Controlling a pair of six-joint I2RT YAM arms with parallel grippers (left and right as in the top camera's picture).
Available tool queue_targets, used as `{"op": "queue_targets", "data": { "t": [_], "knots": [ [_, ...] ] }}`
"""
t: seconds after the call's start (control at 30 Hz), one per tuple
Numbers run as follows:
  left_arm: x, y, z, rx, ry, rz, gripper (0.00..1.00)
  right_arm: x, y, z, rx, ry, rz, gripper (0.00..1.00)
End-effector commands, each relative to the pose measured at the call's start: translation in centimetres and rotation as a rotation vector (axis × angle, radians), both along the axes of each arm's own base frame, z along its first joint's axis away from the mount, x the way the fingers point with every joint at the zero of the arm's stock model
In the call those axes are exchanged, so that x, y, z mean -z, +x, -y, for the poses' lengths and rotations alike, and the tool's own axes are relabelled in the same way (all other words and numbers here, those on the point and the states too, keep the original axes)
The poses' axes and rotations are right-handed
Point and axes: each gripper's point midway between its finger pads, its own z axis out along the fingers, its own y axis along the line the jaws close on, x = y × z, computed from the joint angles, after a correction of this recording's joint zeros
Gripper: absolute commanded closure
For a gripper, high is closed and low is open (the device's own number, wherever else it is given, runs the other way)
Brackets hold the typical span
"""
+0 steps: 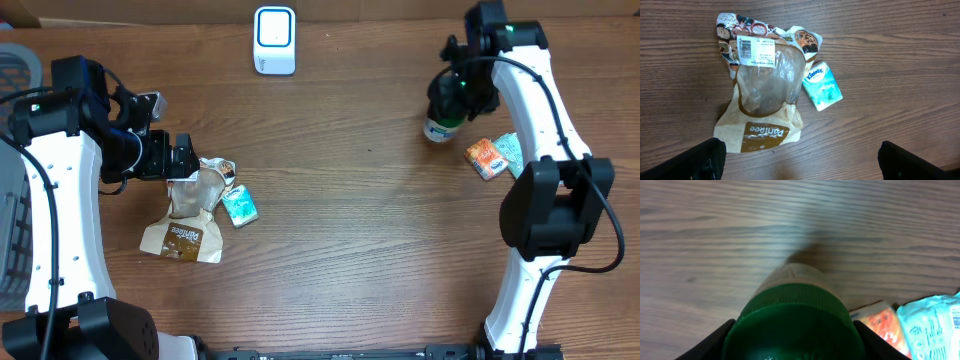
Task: Scan the item barcode
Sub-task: 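Carry the jar rightward and set it beside the orange pack, then move right gripper to the Kleenex tissue pack and grasp it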
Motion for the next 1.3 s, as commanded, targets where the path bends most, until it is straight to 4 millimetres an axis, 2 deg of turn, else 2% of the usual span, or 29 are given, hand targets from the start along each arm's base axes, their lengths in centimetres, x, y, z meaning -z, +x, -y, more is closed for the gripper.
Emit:
{"op": "queue_targets", "data": {
  "t": [0.0,0.1,0.23,0.37,0.4,0.47,0.5,0.67,0.7,0.8,0.9,1.1,1.2,1.27],
  "knots": [
    [0.1,0.1,0.1,0.025,-0.006,0.006,0.00,0.9,0.4,2.5,0.048,-0.052,0.024,0.49],
    [0.1,0.1,0.1,0.025,-0.006,0.006,0.01,1.7,0.6,4.9,0.080,-0.149,0.034,0.48],
    [0.1,0.1,0.1,0.025,-0.006,0.006,0.00,2.2,0.6,6.4,0.097,-0.229,0.037,0.44],
    [0.1,0.1,0.1,0.025,-0.006,0.006,0.01,2.3,0.7,6.4,0.098,-0.229,0.040,0.38],
    [0.1,0.1,0.1,0.025,-0.006,0.006,0.01,2.3,0.7,6.4,0.098,-0.229,0.040,0.34],
    [0.1,0.1,0.1,0.025,-0.006,0.006,0.00,2.3,0.7,6.4,0.097,-0.226,0.040,0.17],
    [0.1,0.1,0.1,0.025,-0.006,0.006,0.00,2.3,0.7,6.3,0.096,-0.220,0.039,0.13],
    [0.1,0.1,0.1,0.025,-0.006,0.006,0.00,2.3,0.8,5.8,0.091,-0.191,0.044,0.09],
    [0.1,0.1,0.1,0.025,-0.006,0.006,0.00,2.3,0.9,5.8,0.092,-0.190,0.049,0.01],
    [0.1,0.1,0.1,0.025,-0.006,0.006,0.00,1.4,1.4,5.7,0.093,-0.185,0.068,0.00],
    [0.1,0.1,0.1,0.025,-0.006,0.006,0.01,-1.6,2.2,4.7,0.084,-0.133,0.109,0.00],
    [0.1,0.1,0.1,0.025,-0.006,0.006,0.01,-12.1,2.4,0.6,0.110,0.084,0.225,0.00],
    [0.1,0.1,0.1,0.025,-0.006,0.006,0.00,-16.1,1.7,-3.1,0.063,0.272,0.266,0.00],
    [0.1,0.1,0.1,0.025,-0.006,0.006,0.00,-17.9,1.0,-6.0,0.007,0.424,0.267,0.00]
  ]
}}
